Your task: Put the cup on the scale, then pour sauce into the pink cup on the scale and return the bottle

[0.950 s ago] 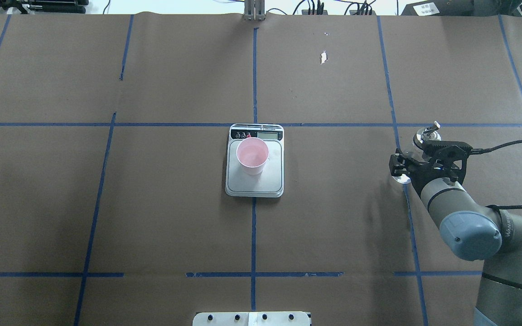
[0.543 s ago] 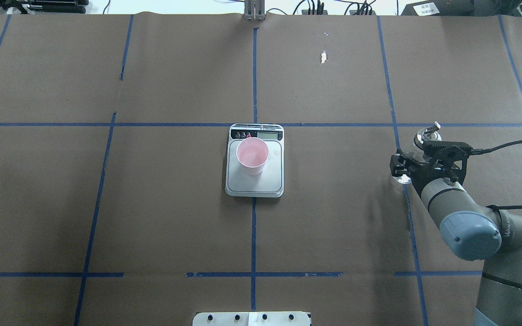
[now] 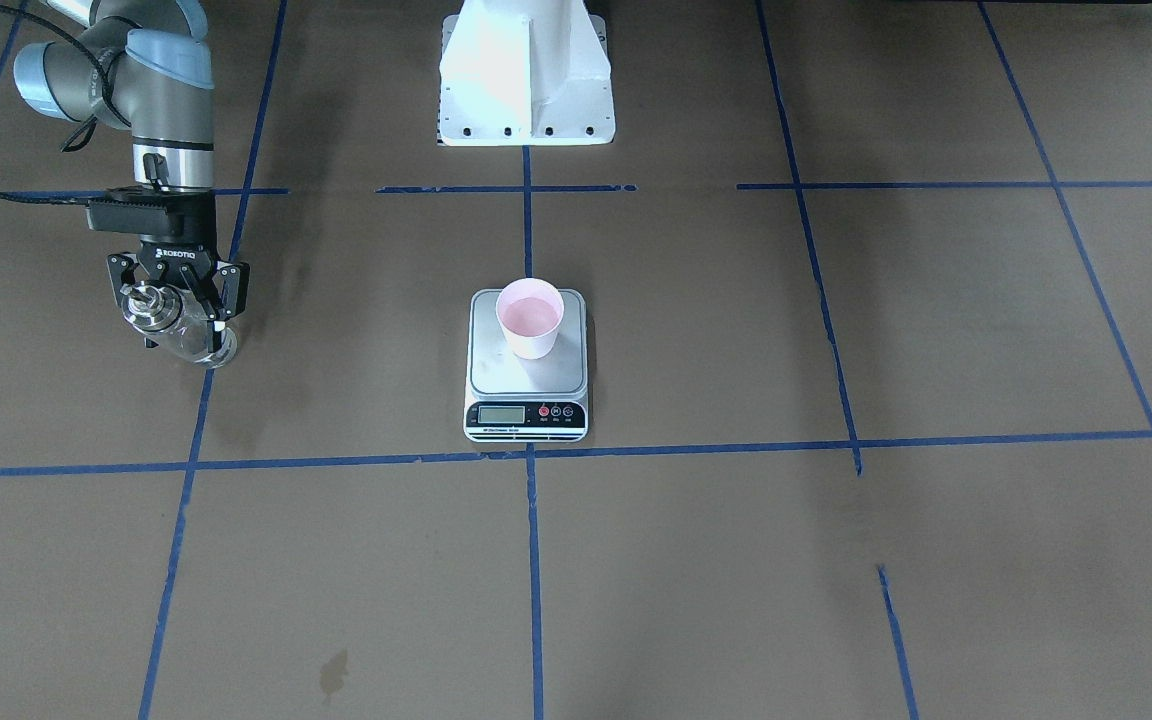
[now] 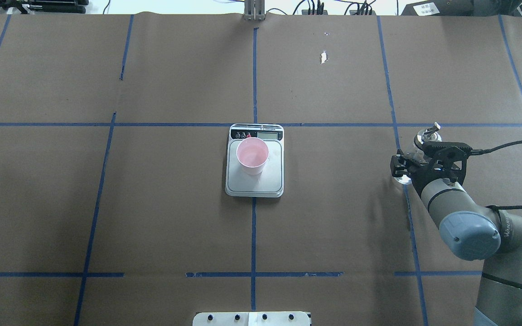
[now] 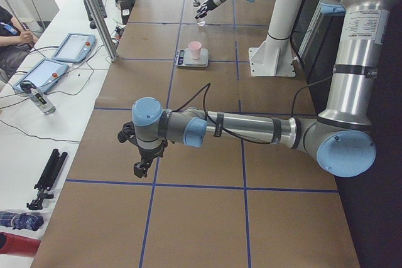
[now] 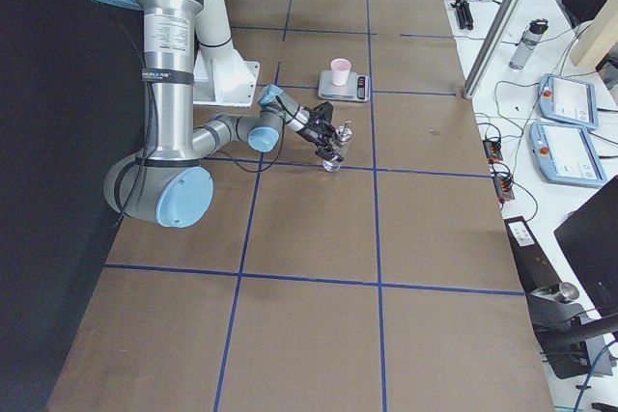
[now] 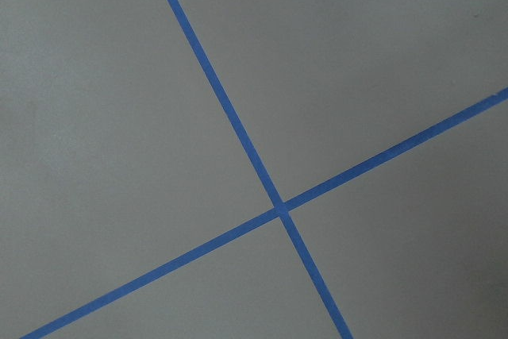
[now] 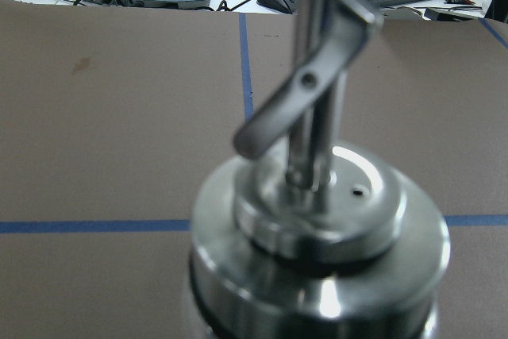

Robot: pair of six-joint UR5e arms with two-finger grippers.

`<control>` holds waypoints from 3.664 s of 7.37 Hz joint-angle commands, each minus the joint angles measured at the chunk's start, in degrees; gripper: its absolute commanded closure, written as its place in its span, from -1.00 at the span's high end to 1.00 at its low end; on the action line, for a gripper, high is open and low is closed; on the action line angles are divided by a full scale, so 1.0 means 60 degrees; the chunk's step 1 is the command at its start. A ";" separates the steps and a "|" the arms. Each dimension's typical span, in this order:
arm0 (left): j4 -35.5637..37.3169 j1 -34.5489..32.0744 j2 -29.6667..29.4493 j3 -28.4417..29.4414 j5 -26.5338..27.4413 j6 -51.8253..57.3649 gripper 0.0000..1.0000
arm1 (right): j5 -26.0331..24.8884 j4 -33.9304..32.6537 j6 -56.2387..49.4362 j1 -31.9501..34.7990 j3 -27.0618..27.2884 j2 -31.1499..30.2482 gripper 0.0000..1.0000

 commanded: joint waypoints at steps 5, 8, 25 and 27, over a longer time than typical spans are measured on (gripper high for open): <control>0.0000 0.0000 -0.0029 0.0000 0.0002 0.0000 1.00 | 0.0006 -0.0006 -0.0027 0.0005 0.0132 -0.0063 1.00; 0.0015 0.0000 -0.0030 -0.0014 0.0002 0.0000 1.00 | 0.0021 0.0008 0.0075 -0.0083 0.0585 -0.0691 1.00; 0.0029 0.0000 0.0000 -0.0015 -0.0027 0.0015 1.00 | 1.2070 -0.1149 -0.9134 0.8917 0.2385 -0.3200 1.00; 0.0015 0.0000 0.0000 0.0000 0.0031 0.0029 1.00 | 1.3258 -0.2137 -1.1032 1.0122 0.1352 -0.2862 1.00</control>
